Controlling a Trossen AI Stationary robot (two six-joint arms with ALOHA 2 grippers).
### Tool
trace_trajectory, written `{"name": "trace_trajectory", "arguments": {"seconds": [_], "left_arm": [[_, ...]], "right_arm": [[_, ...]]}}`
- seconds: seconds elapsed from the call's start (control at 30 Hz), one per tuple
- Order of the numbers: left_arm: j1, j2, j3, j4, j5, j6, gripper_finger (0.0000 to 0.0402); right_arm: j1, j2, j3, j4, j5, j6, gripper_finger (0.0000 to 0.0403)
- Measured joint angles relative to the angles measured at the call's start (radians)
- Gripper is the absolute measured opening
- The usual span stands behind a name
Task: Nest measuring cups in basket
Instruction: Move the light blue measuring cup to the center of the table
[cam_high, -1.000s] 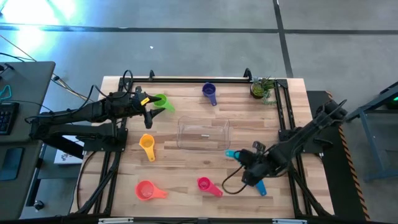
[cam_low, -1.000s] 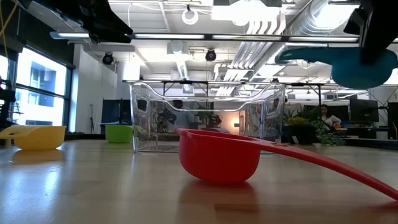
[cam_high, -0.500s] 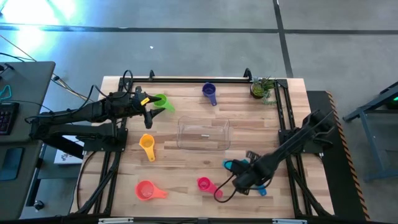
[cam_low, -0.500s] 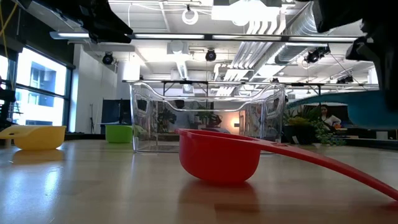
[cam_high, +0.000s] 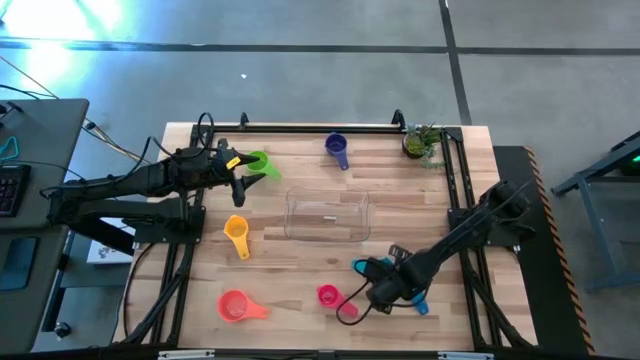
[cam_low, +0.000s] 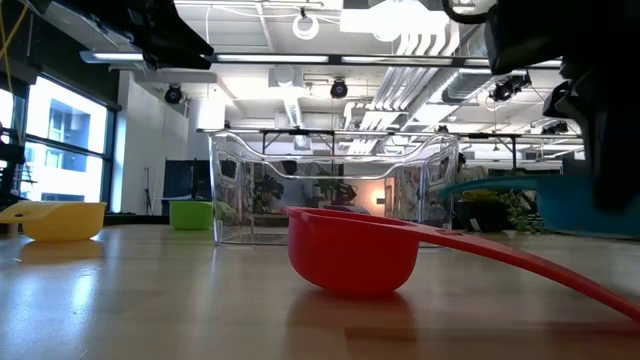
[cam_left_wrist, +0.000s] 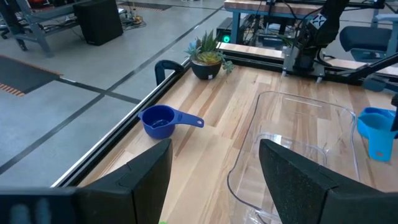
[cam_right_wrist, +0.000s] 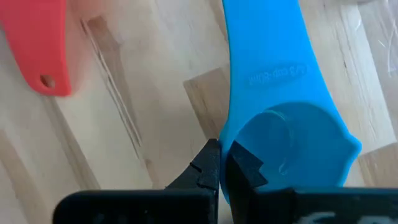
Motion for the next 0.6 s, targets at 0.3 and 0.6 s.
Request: {"name": "trace_trajectory", "arguments": {"seconds": [0.3, 0.6], "left_arm": [[0.0, 0.0, 0.0, 0.0, 0.0, 0.0, 0.0232], [0.0, 0.0, 0.0, 0.0, 0.0, 0.0, 0.0232]], "right_arm": [[-0.006, 0.0, 0.0, 0.015, 0.0, 0.001, 0.0016], [-0.048, 0.0, 0.0, 0.011, -0.034, -0.068, 0.0016]]}}
